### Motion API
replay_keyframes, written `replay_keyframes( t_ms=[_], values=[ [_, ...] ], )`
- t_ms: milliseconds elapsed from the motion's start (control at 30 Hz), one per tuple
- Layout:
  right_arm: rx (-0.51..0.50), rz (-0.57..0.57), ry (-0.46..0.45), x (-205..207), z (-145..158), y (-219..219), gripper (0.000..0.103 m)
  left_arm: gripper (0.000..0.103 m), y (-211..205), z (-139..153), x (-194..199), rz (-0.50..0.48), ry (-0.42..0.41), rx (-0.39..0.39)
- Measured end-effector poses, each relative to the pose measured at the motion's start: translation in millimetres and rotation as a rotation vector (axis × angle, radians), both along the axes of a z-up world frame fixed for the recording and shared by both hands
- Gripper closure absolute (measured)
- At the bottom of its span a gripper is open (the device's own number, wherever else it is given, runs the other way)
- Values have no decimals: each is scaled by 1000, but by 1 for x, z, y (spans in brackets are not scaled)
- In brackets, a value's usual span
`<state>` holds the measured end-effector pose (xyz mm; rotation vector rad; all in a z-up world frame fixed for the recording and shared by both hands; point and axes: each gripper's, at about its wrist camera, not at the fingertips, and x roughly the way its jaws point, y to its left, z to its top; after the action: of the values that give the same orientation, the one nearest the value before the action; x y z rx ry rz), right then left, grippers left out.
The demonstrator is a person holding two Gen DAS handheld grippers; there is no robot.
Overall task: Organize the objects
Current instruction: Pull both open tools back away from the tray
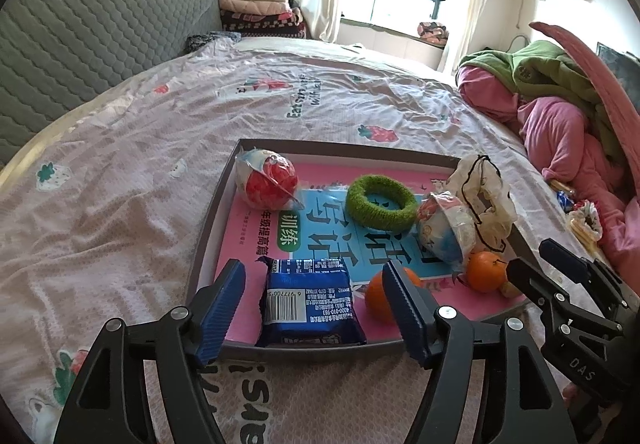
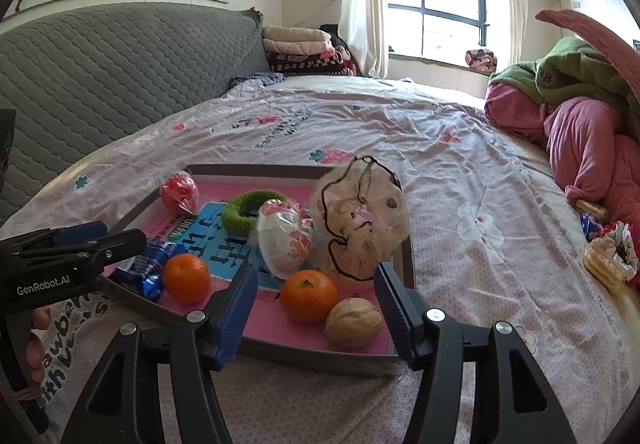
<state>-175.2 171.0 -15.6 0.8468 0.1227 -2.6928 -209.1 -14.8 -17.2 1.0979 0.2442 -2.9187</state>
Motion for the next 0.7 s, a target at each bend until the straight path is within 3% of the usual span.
replay_keyframes(
  t_ms=[467, 600, 700],
  values=[
    [-30, 36, 102, 40, 26, -14, 36, 29, -7, 24, 32, 24, 41, -24],
    [-43, 18, 120, 60, 27, -13, 26, 28, -7, 28, 48, 32, 52, -35],
    [-34, 11, 101, 71, 23, -12, 25, 26, -4, 25, 61, 30, 45, -50]
  ],
)
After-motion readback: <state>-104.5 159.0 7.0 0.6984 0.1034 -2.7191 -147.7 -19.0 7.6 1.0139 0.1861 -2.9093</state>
